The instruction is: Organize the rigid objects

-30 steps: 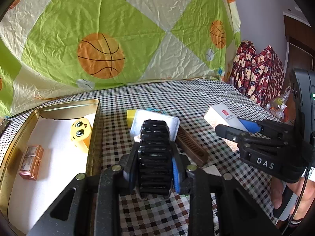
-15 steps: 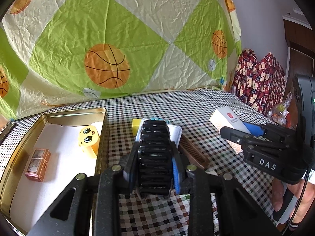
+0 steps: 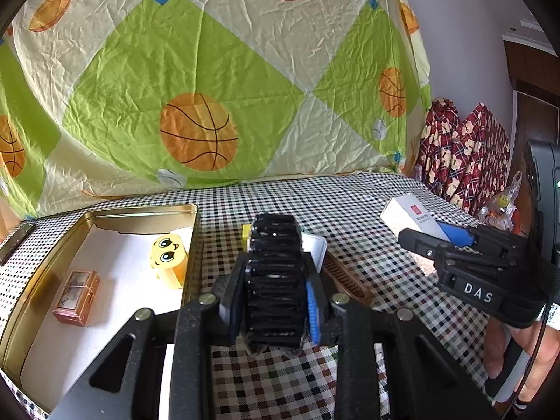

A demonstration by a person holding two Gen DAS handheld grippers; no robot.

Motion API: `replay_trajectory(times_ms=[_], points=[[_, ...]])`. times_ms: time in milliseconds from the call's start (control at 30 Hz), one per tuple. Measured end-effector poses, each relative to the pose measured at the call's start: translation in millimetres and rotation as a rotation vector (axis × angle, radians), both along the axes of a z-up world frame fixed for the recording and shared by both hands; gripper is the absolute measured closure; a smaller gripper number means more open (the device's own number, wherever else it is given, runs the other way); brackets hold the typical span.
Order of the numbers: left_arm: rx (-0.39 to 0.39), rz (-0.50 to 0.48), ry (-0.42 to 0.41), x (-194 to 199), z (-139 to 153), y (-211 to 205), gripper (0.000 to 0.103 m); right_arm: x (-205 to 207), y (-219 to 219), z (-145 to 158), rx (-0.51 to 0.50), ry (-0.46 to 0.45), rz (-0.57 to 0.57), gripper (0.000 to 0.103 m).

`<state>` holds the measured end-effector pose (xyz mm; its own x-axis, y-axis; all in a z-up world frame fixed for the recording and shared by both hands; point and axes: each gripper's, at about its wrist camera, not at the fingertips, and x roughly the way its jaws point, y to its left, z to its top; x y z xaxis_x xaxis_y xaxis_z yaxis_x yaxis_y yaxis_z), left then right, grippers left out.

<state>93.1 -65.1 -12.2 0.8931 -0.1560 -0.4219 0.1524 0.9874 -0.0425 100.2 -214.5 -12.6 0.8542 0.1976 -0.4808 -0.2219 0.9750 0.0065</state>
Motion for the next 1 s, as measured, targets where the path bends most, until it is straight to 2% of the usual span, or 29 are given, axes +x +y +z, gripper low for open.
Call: replay_trajectory(times_ms=[1000], points=[[0.003,0.035,-0.101,-16.4,7.7,2.5,0.076,-20.2,-3.1,10.2,0.008,-0.122,-0.020,0.059]])
